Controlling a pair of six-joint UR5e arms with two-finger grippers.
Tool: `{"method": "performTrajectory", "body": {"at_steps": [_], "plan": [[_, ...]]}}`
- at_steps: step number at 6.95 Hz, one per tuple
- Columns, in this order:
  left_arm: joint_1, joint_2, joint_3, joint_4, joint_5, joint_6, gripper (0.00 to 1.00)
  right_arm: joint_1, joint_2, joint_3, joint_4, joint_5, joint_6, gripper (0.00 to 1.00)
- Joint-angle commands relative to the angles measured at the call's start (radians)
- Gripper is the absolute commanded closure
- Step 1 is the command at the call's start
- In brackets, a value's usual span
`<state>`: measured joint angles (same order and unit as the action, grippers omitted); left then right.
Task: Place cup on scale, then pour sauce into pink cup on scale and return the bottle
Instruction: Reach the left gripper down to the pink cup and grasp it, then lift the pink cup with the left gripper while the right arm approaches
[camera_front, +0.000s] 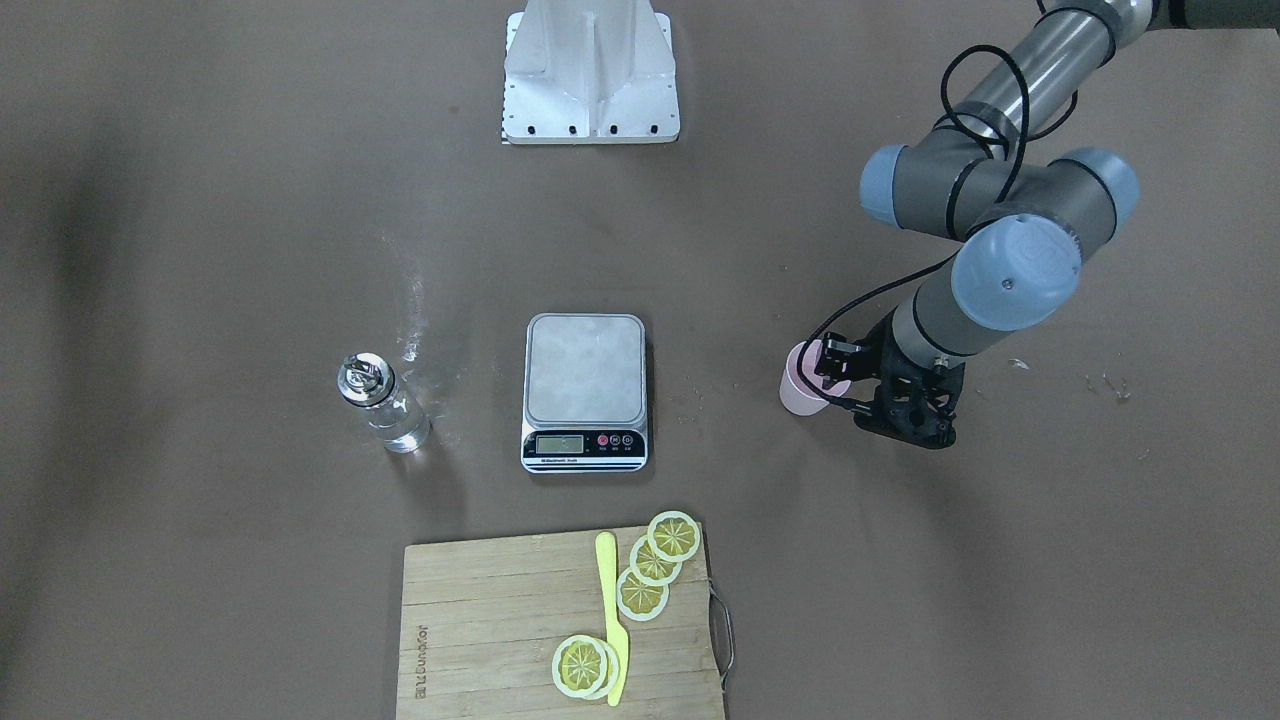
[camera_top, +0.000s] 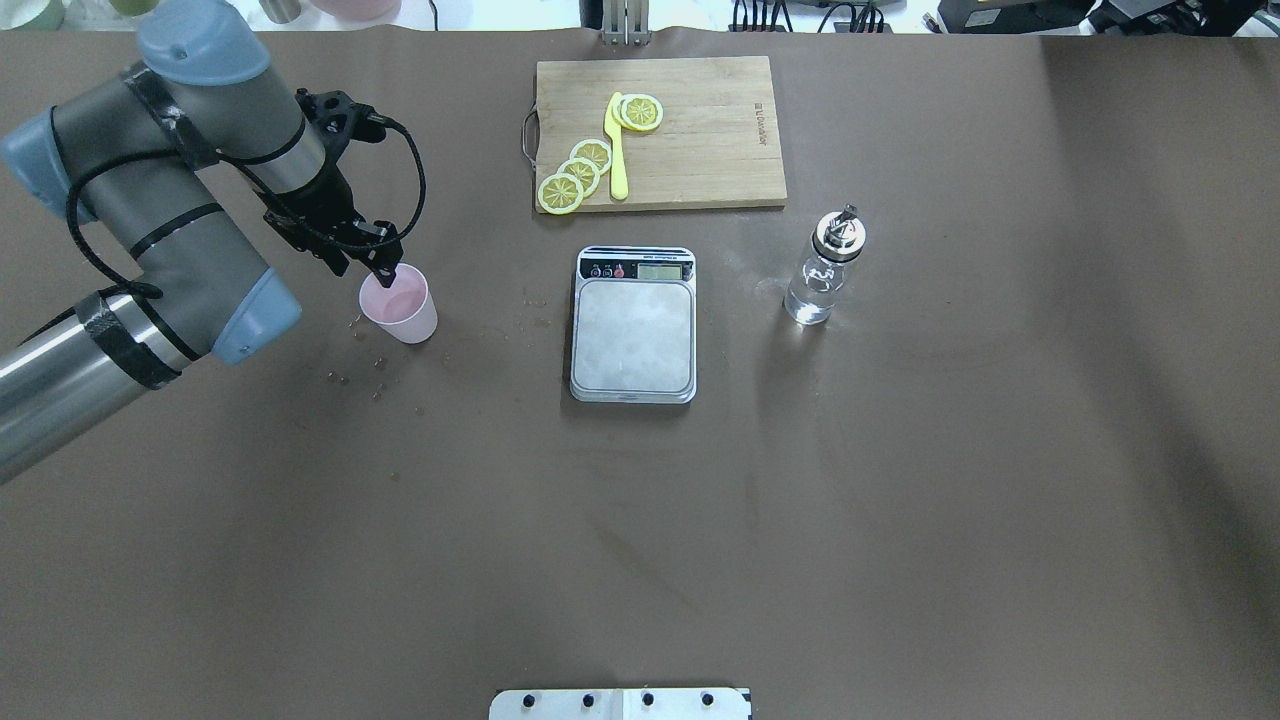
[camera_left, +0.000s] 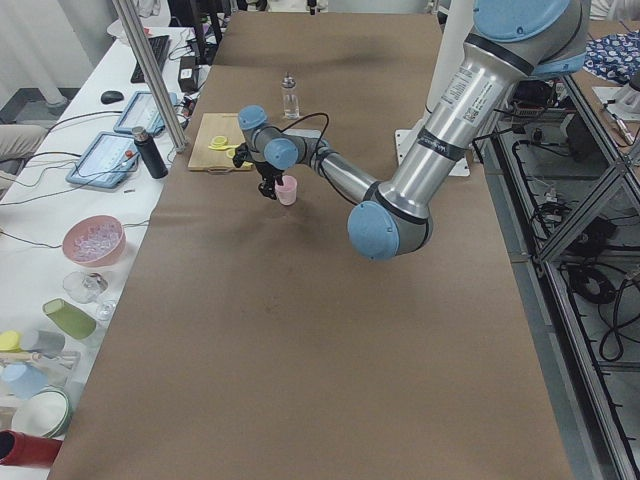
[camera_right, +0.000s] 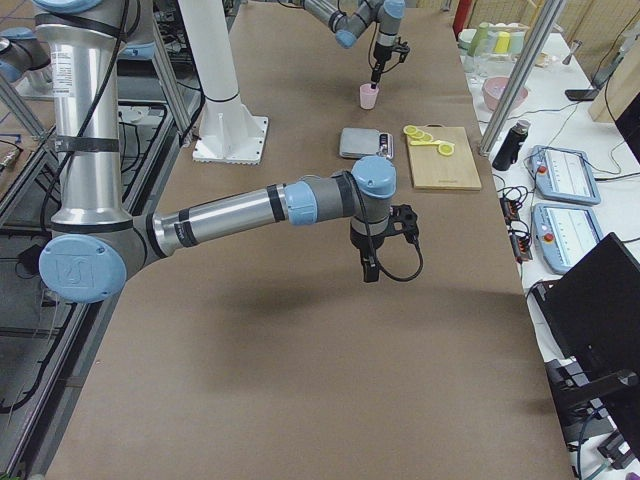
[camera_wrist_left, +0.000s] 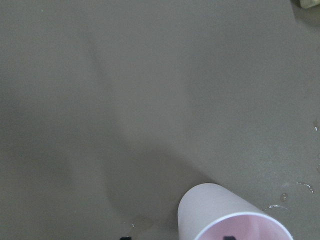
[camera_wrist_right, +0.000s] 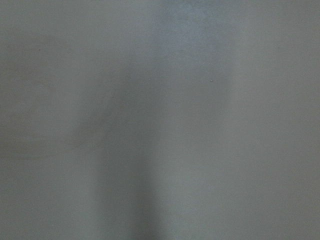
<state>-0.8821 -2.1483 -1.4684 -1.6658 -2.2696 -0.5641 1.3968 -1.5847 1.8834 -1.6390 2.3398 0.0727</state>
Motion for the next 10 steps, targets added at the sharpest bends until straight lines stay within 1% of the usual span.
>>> {"method": "performTrajectory", "body": {"at_steps": [1, 2, 3, 5, 6, 8, 9, 10], "plan": [[0.000, -0.001, 0.000, 0.000, -0.001, -0.004, 0.37, -0.071, -0.032, 0.019, 0.028, 0.013, -0.022, 0.01], [0.000, -0.001, 0.000, 0.000, -0.001, -0.004, 0.42, -0.103, -0.075, 0.016, 0.122, 0.012, -0.010, 0.01], [0.002, -0.002, 0.000, 0.000, -0.001, -0.005, 0.52, -0.128, -0.087, 0.013, 0.181, 0.012, -0.007, 0.01], [0.003, -0.002, 0.000, 0.000, -0.001, -0.005, 0.74, -0.165, -0.077, 0.020, 0.186, 0.010, -0.007, 0.01], [0.008, -0.002, 0.000, 0.000, -0.001, -0.005, 0.79, -0.183, -0.071, 0.019, 0.209, 0.006, -0.005, 0.01], [0.012, -0.002, 0.014, -0.017, 0.001, -0.005, 0.79, -0.203, -0.060, 0.019, 0.223, 0.001, 0.018, 0.01], [0.015, -0.001, 0.037, -0.050, 0.001, -0.011, 0.80, -0.205, -0.057, 0.017, 0.223, 0.000, 0.021, 0.01], [0.018, -0.001, 0.042, -0.070, 0.001, -0.032, 1.00, -0.206, -0.052, 0.017, 0.223, -0.002, 0.024, 0.01]]}}
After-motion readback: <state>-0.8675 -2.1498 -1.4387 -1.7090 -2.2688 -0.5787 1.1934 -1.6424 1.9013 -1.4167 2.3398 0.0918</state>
